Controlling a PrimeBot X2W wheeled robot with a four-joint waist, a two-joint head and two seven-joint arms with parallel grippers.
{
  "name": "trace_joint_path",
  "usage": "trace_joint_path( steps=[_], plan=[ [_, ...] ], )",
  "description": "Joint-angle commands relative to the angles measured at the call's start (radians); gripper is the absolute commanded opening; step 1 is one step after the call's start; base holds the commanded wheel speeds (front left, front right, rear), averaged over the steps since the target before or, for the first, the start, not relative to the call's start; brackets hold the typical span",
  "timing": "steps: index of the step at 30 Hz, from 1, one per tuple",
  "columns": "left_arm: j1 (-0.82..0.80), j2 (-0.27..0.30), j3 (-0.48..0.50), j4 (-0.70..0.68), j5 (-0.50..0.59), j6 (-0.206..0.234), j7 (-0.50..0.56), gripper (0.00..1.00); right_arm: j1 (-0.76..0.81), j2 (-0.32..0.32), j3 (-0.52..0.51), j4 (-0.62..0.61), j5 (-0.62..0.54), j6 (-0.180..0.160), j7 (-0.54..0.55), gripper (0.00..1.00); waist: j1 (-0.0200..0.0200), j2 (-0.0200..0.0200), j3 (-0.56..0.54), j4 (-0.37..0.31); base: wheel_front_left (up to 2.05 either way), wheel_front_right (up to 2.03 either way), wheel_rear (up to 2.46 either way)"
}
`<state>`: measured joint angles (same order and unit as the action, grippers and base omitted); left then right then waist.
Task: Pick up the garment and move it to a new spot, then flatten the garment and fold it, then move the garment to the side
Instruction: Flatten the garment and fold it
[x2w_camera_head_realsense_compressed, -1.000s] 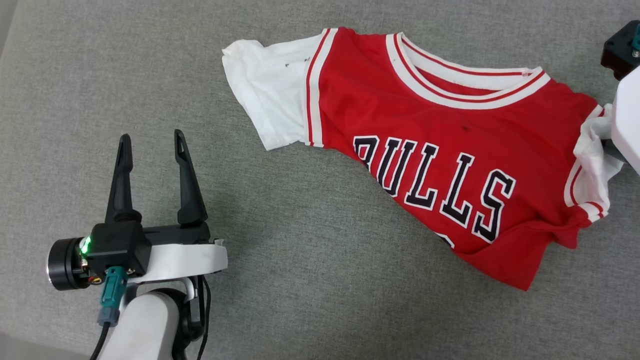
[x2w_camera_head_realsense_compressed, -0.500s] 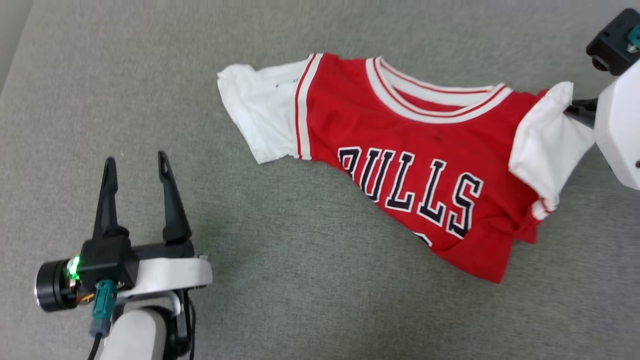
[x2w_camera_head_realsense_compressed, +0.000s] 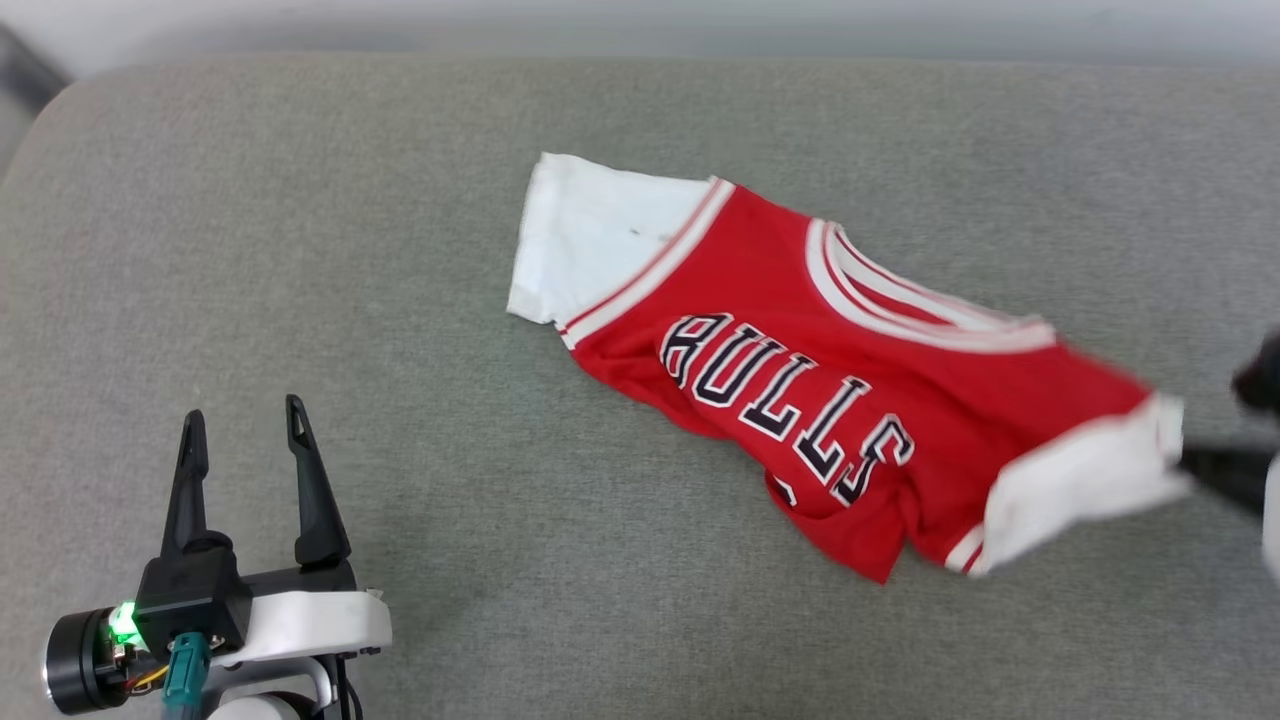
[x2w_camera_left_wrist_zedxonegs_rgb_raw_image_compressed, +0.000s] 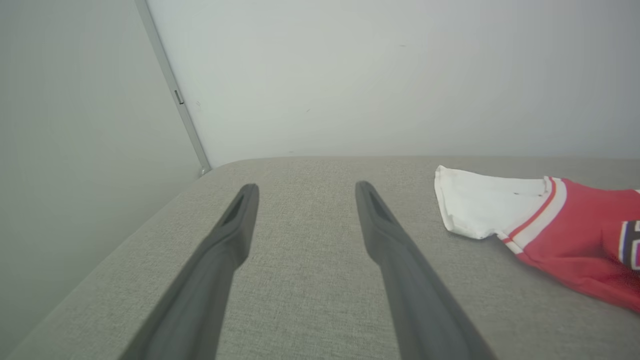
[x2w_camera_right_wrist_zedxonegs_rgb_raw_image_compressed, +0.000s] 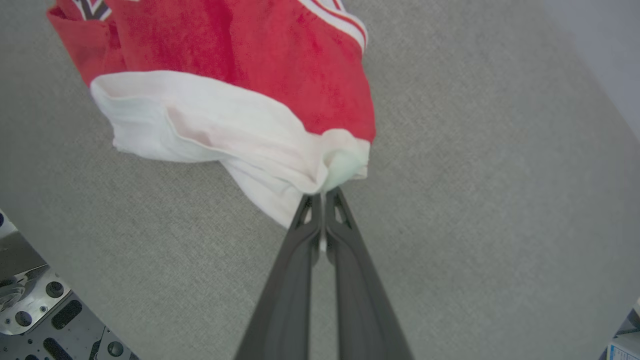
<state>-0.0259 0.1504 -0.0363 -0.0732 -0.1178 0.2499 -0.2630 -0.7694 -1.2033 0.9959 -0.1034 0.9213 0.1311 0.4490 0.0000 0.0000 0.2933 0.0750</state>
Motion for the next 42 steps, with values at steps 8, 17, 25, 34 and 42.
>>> trace_joint_path(
  steps=[8,17,25,34,42],
  plan=[
    [0.026,-0.021,0.006,0.013,0.025,-0.028,-0.002,1.00,0.384,0.049,0.031,0.148,0.025,-0.001,-0.120,0.00,0.0000,0.0000,-0.033,-0.030,0.00,0.00,0.00],
    [0.046,-0.029,0.026,0.029,0.035,-0.041,-0.002,1.00,0.457,0.158,-0.059,0.270,-0.001,-0.001,-0.229,1.00,0.0000,0.0000,-0.066,-0.049,0.00,0.00,0.00],
    [0.079,-0.031,0.040,0.032,0.044,-0.048,-0.002,1.00,0.443,0.070,-0.284,0.145,-0.021,-0.001,-0.277,1.00,0.0000,0.0000,-0.109,-0.072,0.00,0.00,0.00],
    [0.070,-0.043,0.040,0.026,0.052,-0.056,-0.002,1.00,0.403,0.008,-0.493,-0.021,-0.055,-0.001,-0.086,1.00,0.0000,0.0000,-0.095,-0.066,0.00,0.00,0.00],
    [0.026,-0.052,0.025,0.020,0.071,-0.065,-0.002,1.00,0.267,0.052,-0.410,-0.079,-0.059,-0.001,0.288,1.00,0.0000,0.0000,-0.048,-0.032,0.00,0.00,0.00]
  ],
)
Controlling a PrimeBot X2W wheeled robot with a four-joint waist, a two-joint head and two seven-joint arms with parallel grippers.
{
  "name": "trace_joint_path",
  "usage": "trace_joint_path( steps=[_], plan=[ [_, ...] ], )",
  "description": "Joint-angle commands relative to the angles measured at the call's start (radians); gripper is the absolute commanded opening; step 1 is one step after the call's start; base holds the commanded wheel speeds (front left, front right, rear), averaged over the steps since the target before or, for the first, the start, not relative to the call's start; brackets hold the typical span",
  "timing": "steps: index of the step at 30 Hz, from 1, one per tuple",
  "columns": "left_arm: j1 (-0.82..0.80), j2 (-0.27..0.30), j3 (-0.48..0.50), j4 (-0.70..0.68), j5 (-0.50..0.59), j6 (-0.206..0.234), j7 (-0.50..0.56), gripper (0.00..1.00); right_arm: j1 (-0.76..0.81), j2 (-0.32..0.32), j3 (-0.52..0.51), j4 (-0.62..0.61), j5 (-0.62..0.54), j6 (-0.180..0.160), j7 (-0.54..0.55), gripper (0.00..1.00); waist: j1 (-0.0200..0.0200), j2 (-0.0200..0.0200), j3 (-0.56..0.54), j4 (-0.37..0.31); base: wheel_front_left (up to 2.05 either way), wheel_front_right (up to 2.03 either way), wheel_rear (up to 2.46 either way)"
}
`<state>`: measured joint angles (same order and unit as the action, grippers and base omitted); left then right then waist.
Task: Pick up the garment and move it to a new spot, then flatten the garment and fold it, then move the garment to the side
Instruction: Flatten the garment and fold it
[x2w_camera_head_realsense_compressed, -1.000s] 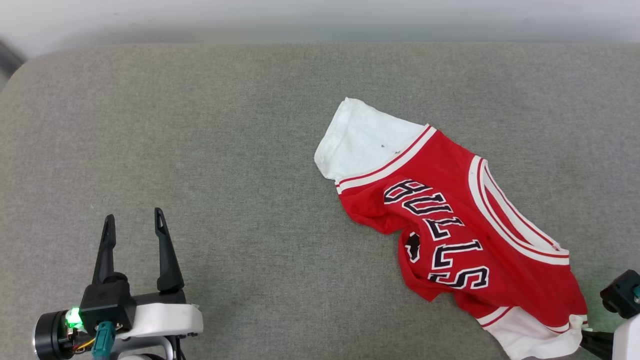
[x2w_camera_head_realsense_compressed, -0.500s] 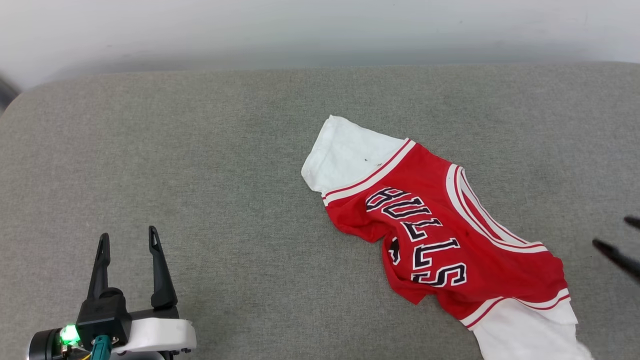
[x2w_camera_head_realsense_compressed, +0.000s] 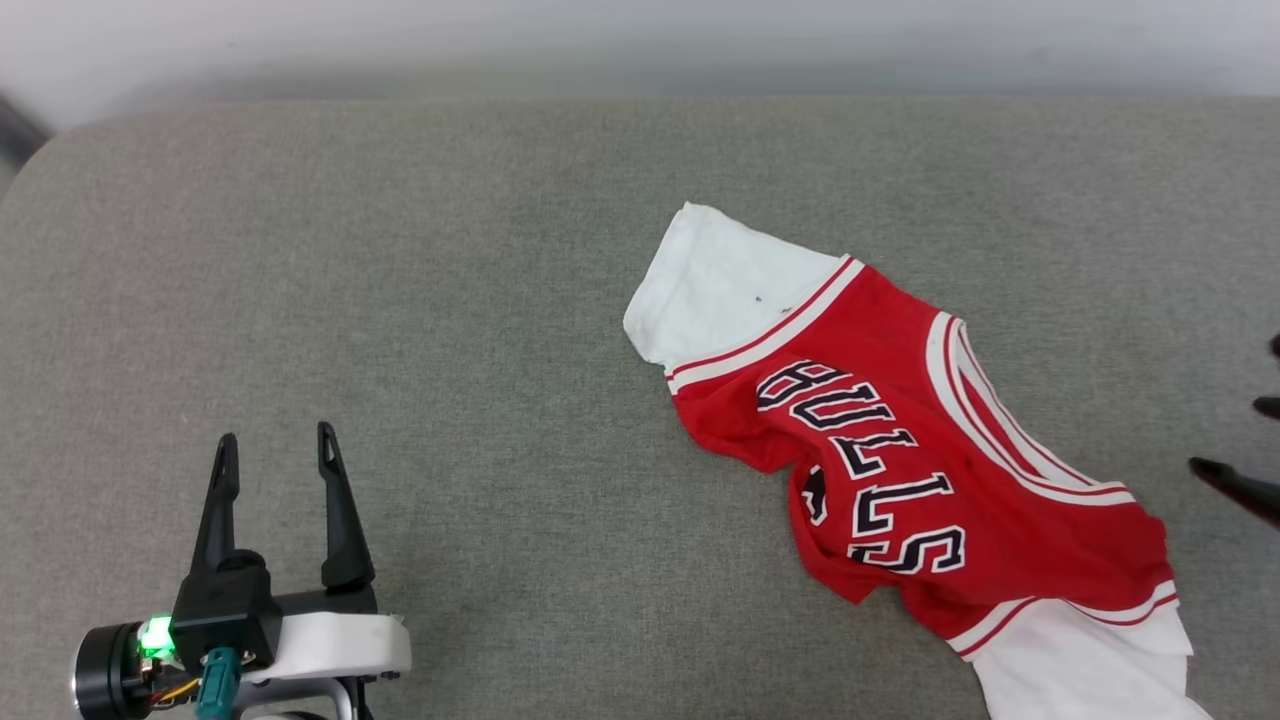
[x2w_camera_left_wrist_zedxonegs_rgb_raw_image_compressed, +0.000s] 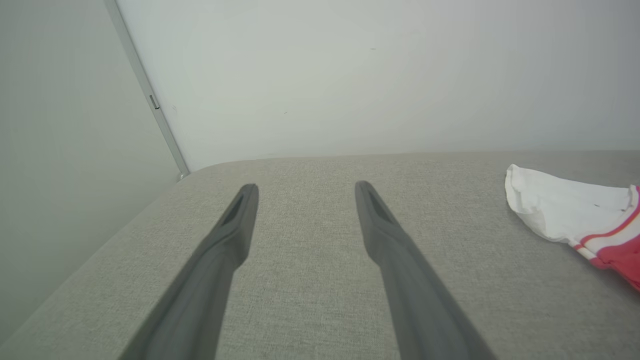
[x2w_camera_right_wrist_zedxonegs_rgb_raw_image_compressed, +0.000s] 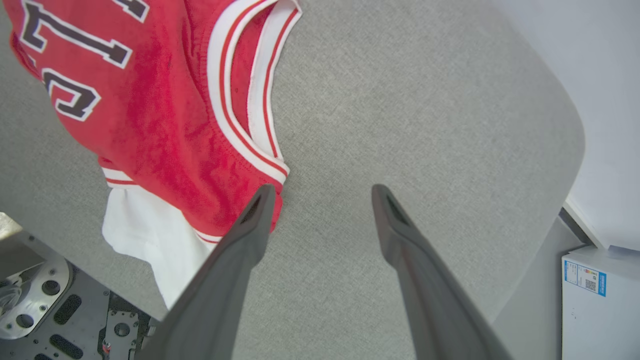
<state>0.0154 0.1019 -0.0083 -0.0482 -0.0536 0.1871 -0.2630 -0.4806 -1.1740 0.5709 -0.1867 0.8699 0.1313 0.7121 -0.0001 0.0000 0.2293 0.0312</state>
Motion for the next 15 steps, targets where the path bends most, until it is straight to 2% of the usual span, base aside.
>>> trace_joint_path(
  steps=[1,5,9,15],
  plan=[
    [-0.021,-0.005,-0.005,-0.005,0.007,-0.002,-0.002,1.00,-0.042,0.040,0.036,0.012,-0.015,-0.001,0.059,1.00,0.0001,0.0000,0.025,0.016,0.00,0.00,0.00],
    [-0.045,-0.013,-0.015,-0.005,0.007,-0.006,-0.002,1.00,-0.110,0.117,0.122,0.069,-0.040,-0.001,0.144,1.00,0.0001,0.0000,0.064,0.035,0.00,0.00,0.00],
    [-0.066,-0.020,-0.019,-0.001,0.007,-0.009,-0.002,1.00,-0.150,0.193,0.204,0.164,-0.064,-0.001,0.157,1.00,0.0001,0.0000,0.100,0.053,0.00,0.00,0.00],
    [-0.086,-0.027,-0.017,0.002,0.008,-0.006,-0.002,1.00,-0.147,0.230,0.320,0.255,-0.060,-0.001,0.140,1.00,0.0001,0.0000,0.129,0.070,0.00,0.00,0.00]
  ],
)
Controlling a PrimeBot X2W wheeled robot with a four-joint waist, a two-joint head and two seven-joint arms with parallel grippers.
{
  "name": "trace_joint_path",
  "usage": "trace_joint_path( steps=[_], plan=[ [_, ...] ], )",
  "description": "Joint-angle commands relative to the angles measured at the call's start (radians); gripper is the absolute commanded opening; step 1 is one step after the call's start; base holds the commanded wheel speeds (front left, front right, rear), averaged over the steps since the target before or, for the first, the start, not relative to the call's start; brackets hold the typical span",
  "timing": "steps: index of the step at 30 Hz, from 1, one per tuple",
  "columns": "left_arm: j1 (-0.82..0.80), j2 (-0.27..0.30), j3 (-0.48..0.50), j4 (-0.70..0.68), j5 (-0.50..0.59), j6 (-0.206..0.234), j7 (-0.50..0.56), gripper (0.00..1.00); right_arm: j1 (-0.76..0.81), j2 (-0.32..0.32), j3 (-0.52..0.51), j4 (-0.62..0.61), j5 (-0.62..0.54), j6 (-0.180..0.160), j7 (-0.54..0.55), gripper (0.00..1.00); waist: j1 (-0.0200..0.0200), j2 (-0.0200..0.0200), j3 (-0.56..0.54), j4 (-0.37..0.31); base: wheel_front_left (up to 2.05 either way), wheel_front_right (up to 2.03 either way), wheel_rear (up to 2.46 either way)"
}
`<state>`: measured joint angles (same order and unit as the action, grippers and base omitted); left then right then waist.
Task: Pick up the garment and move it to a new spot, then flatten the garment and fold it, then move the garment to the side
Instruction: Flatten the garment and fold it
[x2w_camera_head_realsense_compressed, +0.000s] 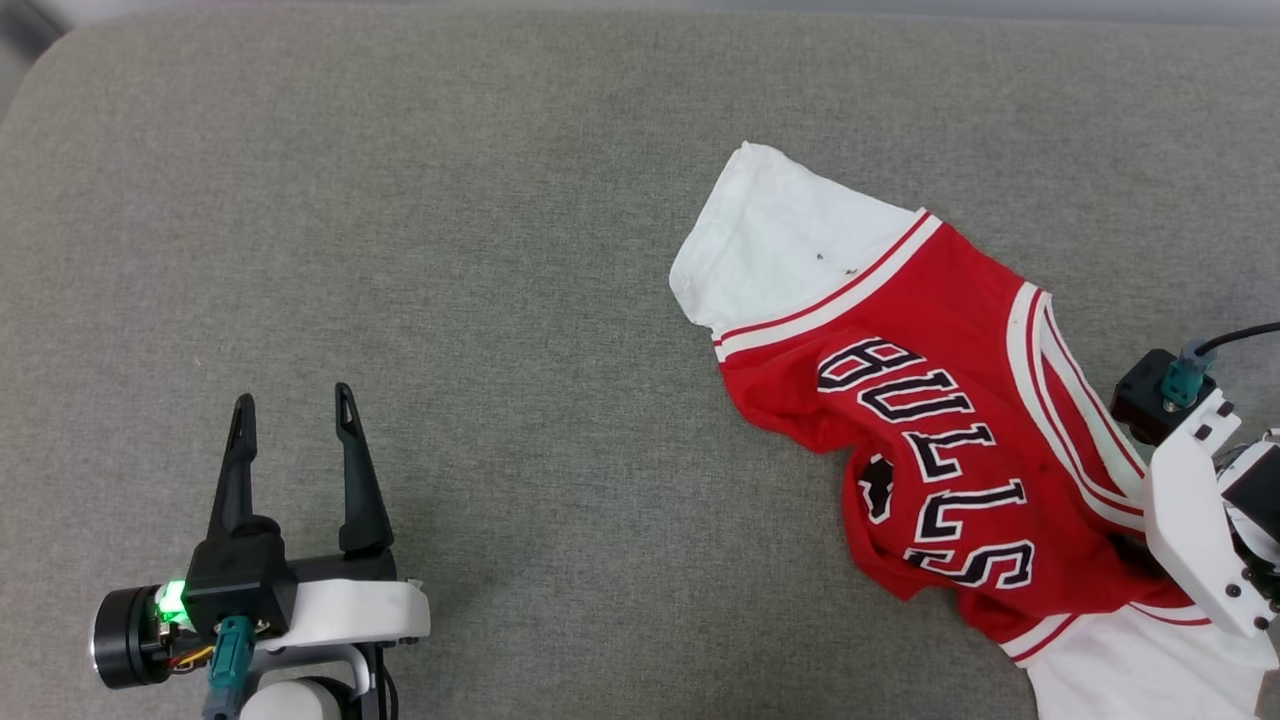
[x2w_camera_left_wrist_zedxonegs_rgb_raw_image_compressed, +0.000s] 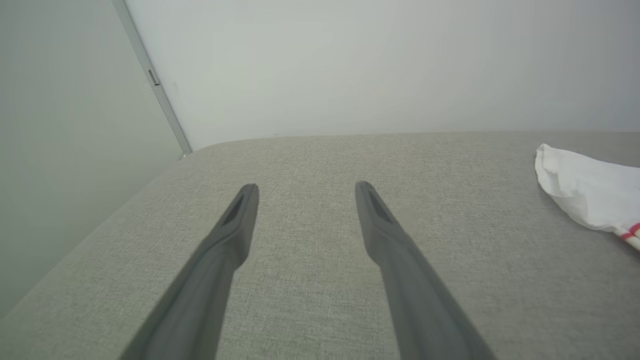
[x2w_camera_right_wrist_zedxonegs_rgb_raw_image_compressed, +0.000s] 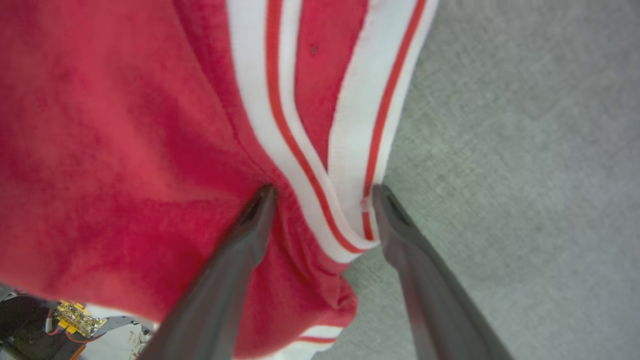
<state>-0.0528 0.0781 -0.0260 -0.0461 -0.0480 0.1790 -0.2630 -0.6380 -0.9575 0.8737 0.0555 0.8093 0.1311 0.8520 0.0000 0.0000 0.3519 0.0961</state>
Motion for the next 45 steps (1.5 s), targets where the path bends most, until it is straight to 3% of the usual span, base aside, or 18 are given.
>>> trace_joint_path(
  steps=[1,4,6,13,17,27,31,34,35,36,37,41,45],
  plan=[
    [-0.019,-0.004,0.003,0.001,0.003,0.003,-0.002,1.00,0.017,0.020,0.041,0.027,0.008,-0.001,-0.006,1.00,0.0000,0.0000,0.009,0.005,0.00,0.00,0.00],
    [-0.015,-0.007,0.009,0.003,0.003,0.006,-0.002,1.00,0.012,0.026,0.089,0.056,0.020,-0.001,-0.040,1.00,0.0000,0.0000,0.012,0.003,0.00,0.00,0.00],
    [-0.012,-0.008,0.011,0.005,0.003,0.006,-0.002,1.00,-0.019,0.023,0.095,0.052,0.027,-0.001,-0.085,0.00,0.0000,0.0000,0.009,-0.002,0.00,0.00,0.00],
    [-0.021,-0.012,0.007,0.013,0.003,-0.004,-0.002,1.00,-0.194,-0.038,0.067,0.001,0.017,-0.001,-0.194,0.00,0.0000,0.0000,-0.015,-0.003,0.00,0.00,0.00],
    [-0.023,-0.015,-0.002,0.011,0.000,-0.008,-0.002,1.00,-0.299,-0.026,0.082,0.003,-0.012,-0.001,-0.202,0.00,0.0000,0.0000,-0.013,0.015,0.00,0.00,0.00],
    [-0.041,-0.022,-0.012,0.012,-0.010,-0.011,-0.002,1.00,-0.455,0.174,0.206,0.207,-0.038,-0.001,-0.223,0.00,0.0000,0.0000,0.046,0.069,0.00,0.00,0.00],
    [-0.054,-0.024,-0.014,0.023,-0.009,-0.016,-0.002,1.00,-0.452,0.217,0.294,0.304,-0.014,-0.001,-0.217,0.00,0.0000,0.0000,0.052,0.080,0.00,0.00,0.00],
    [-0.053,-0.024,-0.002,0.030,-0.004,-0.013,-0.002,1.00,-0.451,0.226,0.327,0.345,0.009,-0.001,-0.271,0.00,0.0000,0.0000,0.036,0.073,0.00,0.00,0.00],
    [-0.048,-0.021,0.004,0.030,-0.002,-0.013,-0.002,1.00,-0.456,0.227,0.328,0.352,0.011,-0.001,-0.304,0.04,0.0000,0.0000,0.027,0.067,0.00,0.00,0.00],
    [-0.045,-0.019,0.008,0.031,0.001,-0.015,-0.002,1.00,-0.465,0.226,0.326,0.353,0.007,-0.001,-0.344,0.76,0.0000,0.0000,0.017,0.060,0.00,0.00,0.00],
    [-0.042,-0.014,0.012,0.034,0.003,-0.019,-0.002,1.00,-0.470,0.225,0.320,0.355,0.003,-0.001,-0.392,1.00,0.0000,0.0000,0.005,0.053,0.00,0.00,0.00],
    [-0.043,0.003,0.020,0.036,0.012,-0.033,-0.002,1.00,-0.455,0.204,0.273,0.347,-0.026,-0.001,-0.594,1.00,0.0000,0.0000,-0.043,0.020,0.00,0.00,0.00],
    [-0.082,0.043,0.027,0.030,0.020,-0.059,-0.002,1.00,-0.390,0.193,0.163,0.341,-0.074,-0.001,-0.787,1.00,0.0000,0.0000,-0.076,-0.017,0.00,0.00,0.00]
  ],
)
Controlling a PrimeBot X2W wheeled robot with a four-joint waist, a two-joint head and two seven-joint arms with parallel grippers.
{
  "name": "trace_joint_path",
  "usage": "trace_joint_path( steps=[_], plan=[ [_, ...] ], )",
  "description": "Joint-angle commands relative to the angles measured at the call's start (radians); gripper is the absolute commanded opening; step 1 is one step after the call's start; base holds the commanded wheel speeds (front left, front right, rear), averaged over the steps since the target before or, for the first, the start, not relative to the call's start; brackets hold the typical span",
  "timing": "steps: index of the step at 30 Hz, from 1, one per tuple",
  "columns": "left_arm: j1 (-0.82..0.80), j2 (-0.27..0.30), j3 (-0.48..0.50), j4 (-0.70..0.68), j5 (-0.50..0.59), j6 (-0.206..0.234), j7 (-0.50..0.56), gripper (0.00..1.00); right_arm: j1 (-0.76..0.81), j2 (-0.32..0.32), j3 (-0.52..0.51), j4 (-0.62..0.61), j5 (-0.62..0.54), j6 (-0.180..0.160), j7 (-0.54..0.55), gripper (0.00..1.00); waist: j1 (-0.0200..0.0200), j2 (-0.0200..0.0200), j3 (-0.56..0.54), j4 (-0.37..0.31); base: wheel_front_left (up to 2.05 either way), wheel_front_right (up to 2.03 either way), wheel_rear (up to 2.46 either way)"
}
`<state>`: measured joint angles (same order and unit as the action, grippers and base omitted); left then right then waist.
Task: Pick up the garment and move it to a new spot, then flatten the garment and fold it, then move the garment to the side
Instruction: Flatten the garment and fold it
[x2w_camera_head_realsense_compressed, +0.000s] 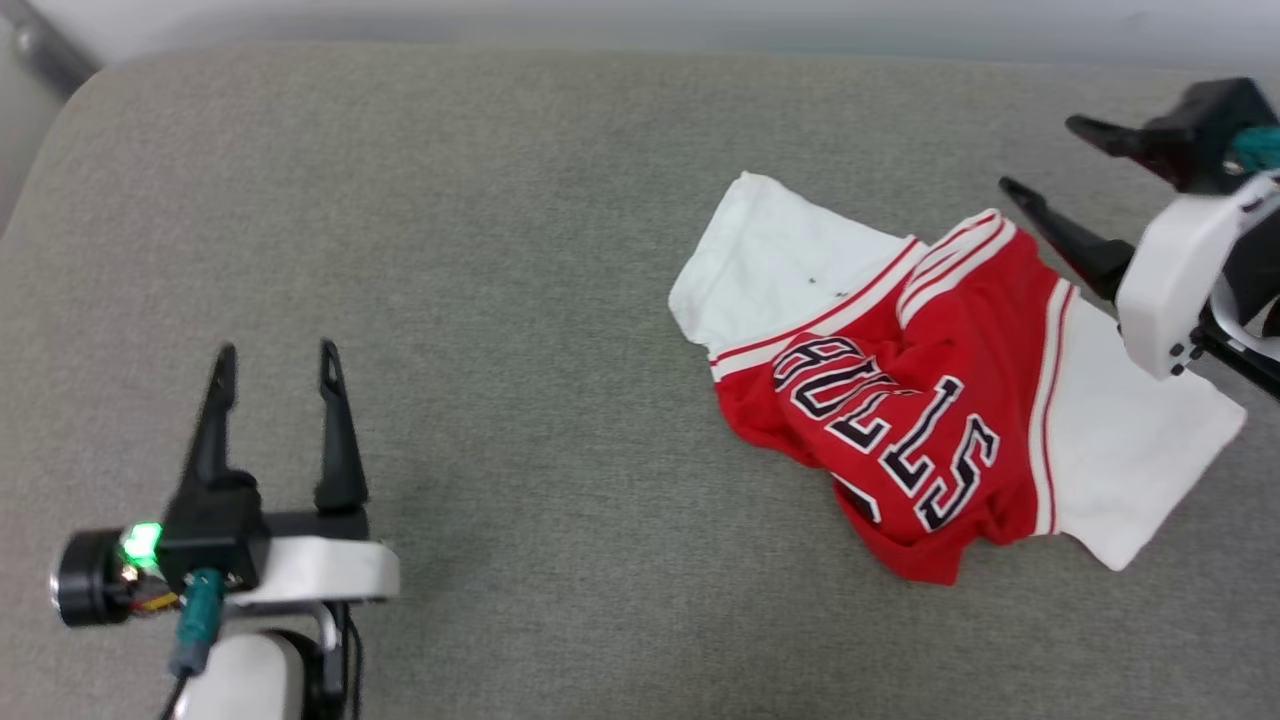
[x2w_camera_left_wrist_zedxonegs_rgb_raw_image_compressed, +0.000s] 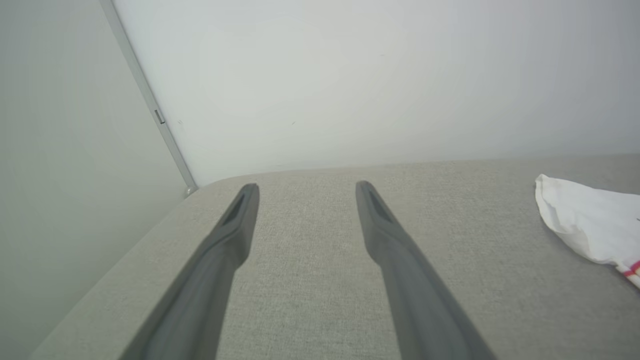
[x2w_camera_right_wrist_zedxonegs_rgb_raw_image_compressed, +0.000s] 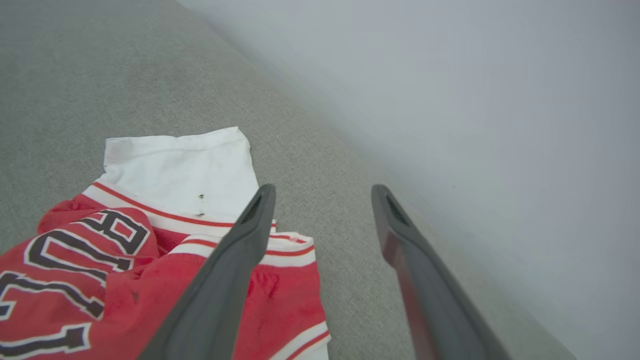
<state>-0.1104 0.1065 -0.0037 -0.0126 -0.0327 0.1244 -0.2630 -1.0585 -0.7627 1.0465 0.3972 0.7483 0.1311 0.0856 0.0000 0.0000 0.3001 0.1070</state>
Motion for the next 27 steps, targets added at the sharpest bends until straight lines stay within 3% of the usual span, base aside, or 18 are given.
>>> trace_joint_path(
  steps=[1,5,9,16,22,27],
  plan=[
    [-0.038,0.027,0.007,0.002,0.006,-0.014,-0.002,1.00,0.045,-0.003,-0.047,-0.001,-0.032,-0.001,-0.064,1.00,0.0000,0.0000,-0.030,-0.037,0.00,0.00,0.00],
    [-0.123,0.091,0.006,0.047,0.005,-0.071,-0.002,1.00,0.155,0.026,-0.239,-0.010,-0.125,-0.001,-0.225,1.00,0.0000,0.0000,-0.041,-0.076,0.00,0.00,0.00],
    [-0.249,0.151,-0.007,0.089,0.013,-0.121,0.026,1.00,0.305,0.105,-0.480,-0.046,-0.251,-0.001,-0.310,1.00,0.0000,0.0000,-0.039,-0.115,0.00,0.00,0.00],
    [-0.492,0.238,-0.056,0.123,0.040,-0.199,0.153,1.00,0.621,0.345,-0.870,-0.283,-0.491,-0.001,-0.342,1.00,0.0000,0.0000,-0.013,-0.184,0.00,0.00,0.00],
    [-0.709,0.295,-0.159,0.160,0.016,-0.247,0.332,1.00,0.827,0.527,-1.036,-0.468,-0.589,-0.001,-0.345,1.00,0.0000,0.0000,0.021,-0.220,0.00,0.00,0.00],
    [-0.887,0.349,-0.368,0.229,-0.126,-0.251,0.566,1.00,0.925,0.609,-1.069,-0.547,-0.616,-0.001,-0.345,1.00,0.0000,0.0000,0.050,-0.241,0.00,0.00,0.00]
  ],
)
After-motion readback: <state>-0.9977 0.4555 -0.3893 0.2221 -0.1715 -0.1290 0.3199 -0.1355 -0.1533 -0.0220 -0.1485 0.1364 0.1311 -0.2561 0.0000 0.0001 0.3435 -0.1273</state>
